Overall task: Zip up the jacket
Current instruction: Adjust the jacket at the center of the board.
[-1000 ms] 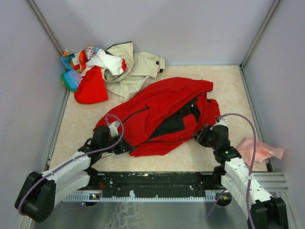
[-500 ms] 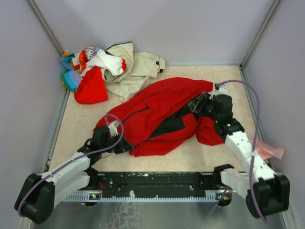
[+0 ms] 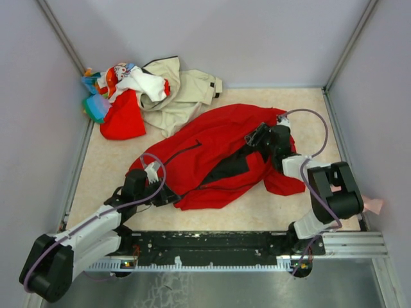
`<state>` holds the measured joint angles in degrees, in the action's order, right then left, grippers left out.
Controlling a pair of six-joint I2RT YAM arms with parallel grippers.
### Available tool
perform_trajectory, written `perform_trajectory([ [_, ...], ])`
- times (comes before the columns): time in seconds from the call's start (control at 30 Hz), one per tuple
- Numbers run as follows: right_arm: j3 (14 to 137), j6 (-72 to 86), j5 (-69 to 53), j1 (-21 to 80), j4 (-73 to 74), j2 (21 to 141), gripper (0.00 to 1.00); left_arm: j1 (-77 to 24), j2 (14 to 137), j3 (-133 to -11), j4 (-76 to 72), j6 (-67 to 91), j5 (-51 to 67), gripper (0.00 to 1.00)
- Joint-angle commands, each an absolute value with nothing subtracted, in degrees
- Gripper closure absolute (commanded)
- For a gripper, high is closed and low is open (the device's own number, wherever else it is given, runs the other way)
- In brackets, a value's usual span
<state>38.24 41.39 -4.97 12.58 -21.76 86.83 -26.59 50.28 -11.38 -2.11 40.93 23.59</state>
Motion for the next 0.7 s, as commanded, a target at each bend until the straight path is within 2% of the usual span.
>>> perform_trajectory([
  [0.0, 37.8, 44.1, -1.1, 12.6, -33.1, 92.4, 0.4, -26.5, 50.7, -11.2, -3.9, 40.8, 23.3, 0.94],
  [0.13, 37.8, 45.6, -4.8, 12.7, -41.2, 98.0, 0.39, -26.5, 50.1, -11.4, -3.2, 40.7, 22.9, 0.94],
  [0.3, 39.9, 45.9, -8.7, 12.6, -46.0, 98.5, 0.4, -26.5, 48.8, -11.1, -1.8, 40.6, 21.9, 0.94],
  [0.67, 42.7, 45.7, -15.3, 12.6, -42.4, 89.6, 0.56, -26.5, 48.7, -11.2, -1.6, 40.8, 21.4, 0.94],
])
